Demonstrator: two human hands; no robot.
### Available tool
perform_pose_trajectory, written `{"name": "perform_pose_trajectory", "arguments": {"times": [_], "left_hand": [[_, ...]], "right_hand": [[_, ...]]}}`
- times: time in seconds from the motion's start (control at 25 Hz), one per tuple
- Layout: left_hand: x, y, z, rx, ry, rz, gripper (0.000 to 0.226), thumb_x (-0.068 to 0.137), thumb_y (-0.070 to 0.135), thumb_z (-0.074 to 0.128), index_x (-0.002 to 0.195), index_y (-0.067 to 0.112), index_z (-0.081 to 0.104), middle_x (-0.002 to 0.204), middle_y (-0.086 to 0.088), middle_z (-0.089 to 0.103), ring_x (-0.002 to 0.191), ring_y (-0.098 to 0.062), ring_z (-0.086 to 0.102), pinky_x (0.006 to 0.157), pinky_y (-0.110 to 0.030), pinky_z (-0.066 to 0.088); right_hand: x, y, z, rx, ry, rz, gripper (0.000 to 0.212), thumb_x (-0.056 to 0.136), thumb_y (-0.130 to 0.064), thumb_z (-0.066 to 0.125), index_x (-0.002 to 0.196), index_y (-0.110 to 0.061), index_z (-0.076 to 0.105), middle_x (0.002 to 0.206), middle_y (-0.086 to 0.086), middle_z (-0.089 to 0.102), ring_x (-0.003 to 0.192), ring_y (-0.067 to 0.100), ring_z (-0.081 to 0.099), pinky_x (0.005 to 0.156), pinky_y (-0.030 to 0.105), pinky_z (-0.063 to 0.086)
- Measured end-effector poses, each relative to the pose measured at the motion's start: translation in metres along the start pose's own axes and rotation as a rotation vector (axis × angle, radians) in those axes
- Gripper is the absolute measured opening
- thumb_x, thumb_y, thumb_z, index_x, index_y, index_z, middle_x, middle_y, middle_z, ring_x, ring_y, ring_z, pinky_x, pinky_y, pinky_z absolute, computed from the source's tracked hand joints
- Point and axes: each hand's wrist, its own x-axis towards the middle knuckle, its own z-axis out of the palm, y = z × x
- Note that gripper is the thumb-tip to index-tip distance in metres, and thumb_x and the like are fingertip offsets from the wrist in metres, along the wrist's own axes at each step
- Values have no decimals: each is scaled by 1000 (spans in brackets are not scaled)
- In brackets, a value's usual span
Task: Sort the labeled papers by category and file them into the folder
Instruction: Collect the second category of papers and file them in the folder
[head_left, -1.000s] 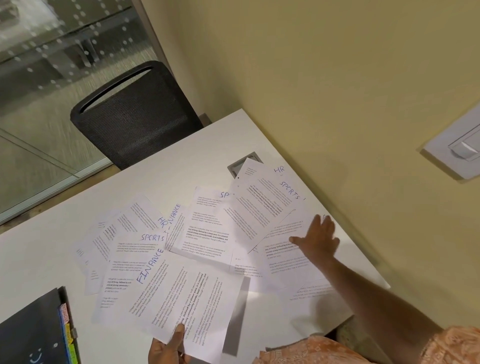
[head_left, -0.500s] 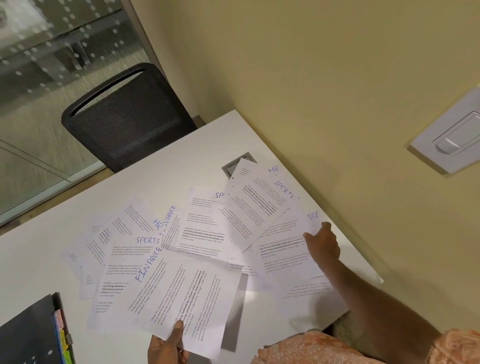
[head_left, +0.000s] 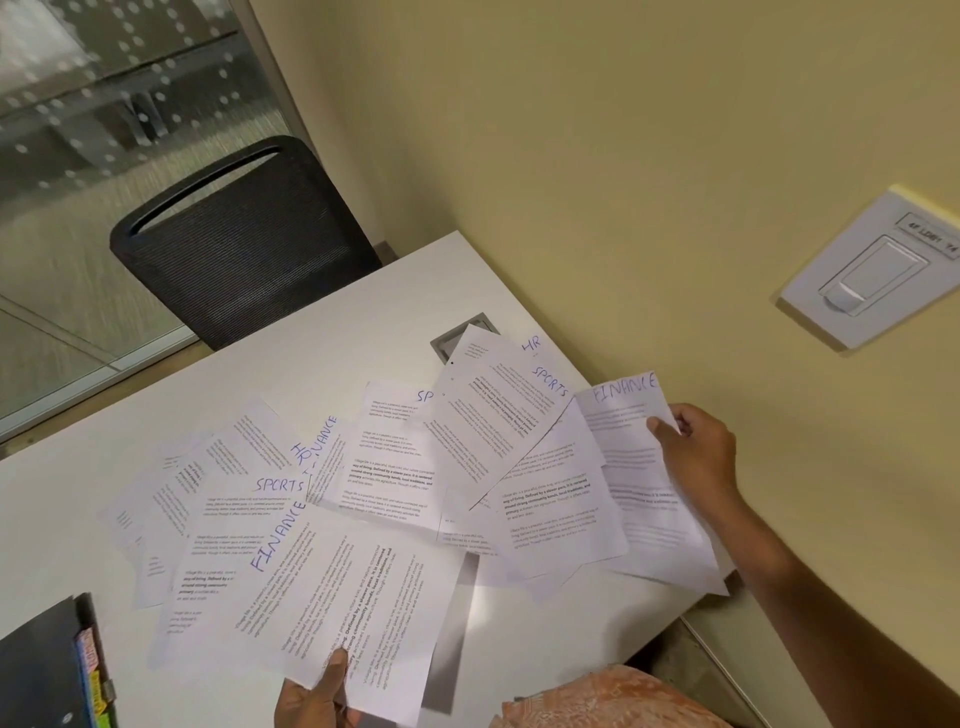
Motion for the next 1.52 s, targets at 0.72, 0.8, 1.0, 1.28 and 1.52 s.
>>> {"name": "perform_pose_trajectory", "arguments": {"times": [0.72, 0.8, 1.0, 1.28, 1.52], "left_hand": [[-9, 21, -10, 86, -113, 16, 61, 99, -27, 43, 151, 3, 44, 76, 28, 76, 66, 4, 75, 54, -17, 60], [-10, 26, -10, 80, -110, 10, 64, 99, -25, 44, 156, 3, 40, 79, 26, 78, 68, 2, 76, 56, -18, 61], [-31, 42, -6, -3, -193, -115, 55, 101, -8, 58, 149, 20, 58, 110, -2, 82, 88, -21, 81, 69, -35, 66], [-39, 68, 28, 90, -422, -63, 50, 100, 3, 65, 143, 29, 60, 132, -5, 75, 117, -25, 74, 91, -40, 63], [-35, 70, 50, 182, -484, -17, 48, 87, 33, 87, 132, 23, 70, 123, -9, 75, 106, -33, 60, 95, -47, 42]], "right_hand": [[-6, -66, 29, 610, -304, 297, 17, 98, -8, 75, 115, -4, 75, 108, 18, 82, 80, 28, 80, 65, 37, 66], [-7, -67, 33, 596, -324, 280, 23, 98, -9, 75, 120, 0, 73, 112, 19, 81, 84, 29, 79, 68, 37, 66], [-17, -76, 43, 538, -396, 226, 21, 100, -8, 73, 120, 0, 73, 114, 17, 81, 95, 32, 79, 78, 38, 67], [-55, -95, 82, 493, -555, 177, 20, 100, -7, 73, 119, 0, 73, 117, 17, 80, 110, 38, 77, 98, 49, 62], [-97, -112, 120, 436, -694, 74, 19, 98, -20, 78, 113, -8, 79, 117, 17, 80, 118, 42, 73, 112, 61, 52]]}}
